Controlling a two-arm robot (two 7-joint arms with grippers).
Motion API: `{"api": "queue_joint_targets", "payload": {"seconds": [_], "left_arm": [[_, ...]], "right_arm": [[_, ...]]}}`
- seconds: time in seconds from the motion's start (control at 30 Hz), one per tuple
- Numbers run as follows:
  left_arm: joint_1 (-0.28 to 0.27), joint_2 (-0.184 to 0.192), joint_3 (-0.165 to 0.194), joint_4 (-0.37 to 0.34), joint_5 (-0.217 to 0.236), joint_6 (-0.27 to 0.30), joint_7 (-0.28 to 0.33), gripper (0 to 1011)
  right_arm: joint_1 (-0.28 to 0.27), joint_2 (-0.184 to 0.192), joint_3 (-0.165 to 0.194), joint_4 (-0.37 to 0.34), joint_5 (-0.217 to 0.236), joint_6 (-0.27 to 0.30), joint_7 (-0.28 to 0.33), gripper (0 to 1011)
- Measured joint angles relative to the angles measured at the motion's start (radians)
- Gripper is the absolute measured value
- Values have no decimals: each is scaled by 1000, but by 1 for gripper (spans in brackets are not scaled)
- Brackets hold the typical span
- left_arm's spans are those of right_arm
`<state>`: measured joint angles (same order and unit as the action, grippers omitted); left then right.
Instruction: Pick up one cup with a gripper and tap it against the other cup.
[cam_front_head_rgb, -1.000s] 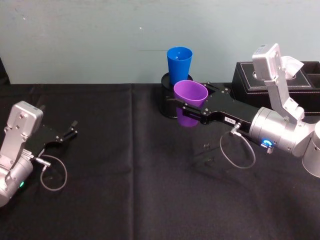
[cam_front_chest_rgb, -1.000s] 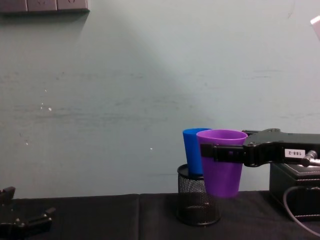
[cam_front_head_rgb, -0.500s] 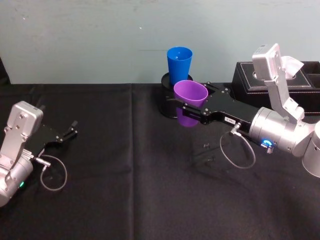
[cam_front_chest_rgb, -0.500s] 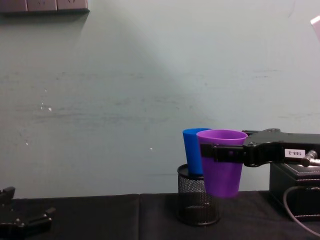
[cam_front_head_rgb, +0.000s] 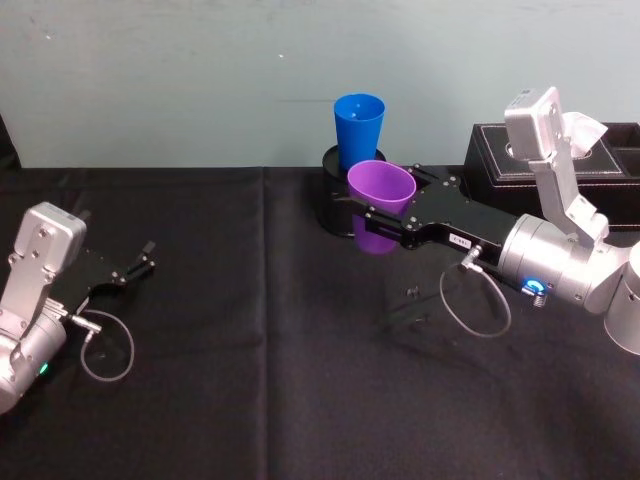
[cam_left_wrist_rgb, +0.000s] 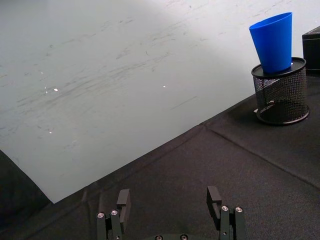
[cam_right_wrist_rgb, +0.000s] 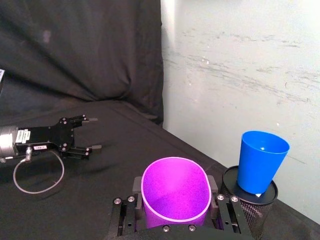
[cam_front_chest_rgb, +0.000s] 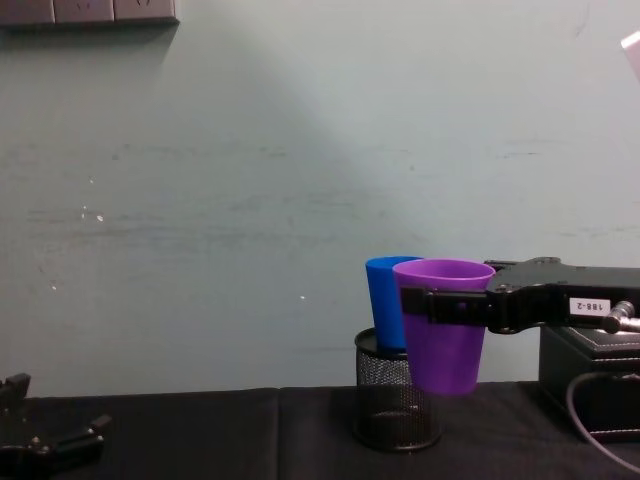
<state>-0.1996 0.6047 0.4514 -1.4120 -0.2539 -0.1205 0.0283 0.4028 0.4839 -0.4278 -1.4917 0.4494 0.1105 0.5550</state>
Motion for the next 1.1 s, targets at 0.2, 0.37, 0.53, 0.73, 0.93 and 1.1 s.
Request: {"api": "queue_joint_targets", "payload": {"seconds": [0.2,0.37,0.53,0.73,0.93,1.1], "left_arm": [[0,0,0,0,0,0,0,1000],[0,0,0,0,0,0,0,1000],[0,0,0,0,0,0,0,1000],[0,0,0,0,0,0,0,1000],[0,0,0,0,0,0,0,1000],[0,0,0,0,0,0,0,1000]], "right_arm": [[0,0,0,0,0,0,0,723],[0,0,0,0,0,0,0,723],[0,0,0,0,0,0,0,723],[0,0,0,0,0,0,0,723],[0,0,0,0,0,0,0,723],[4,2,-9,3,-1,0,-1,723]]}}
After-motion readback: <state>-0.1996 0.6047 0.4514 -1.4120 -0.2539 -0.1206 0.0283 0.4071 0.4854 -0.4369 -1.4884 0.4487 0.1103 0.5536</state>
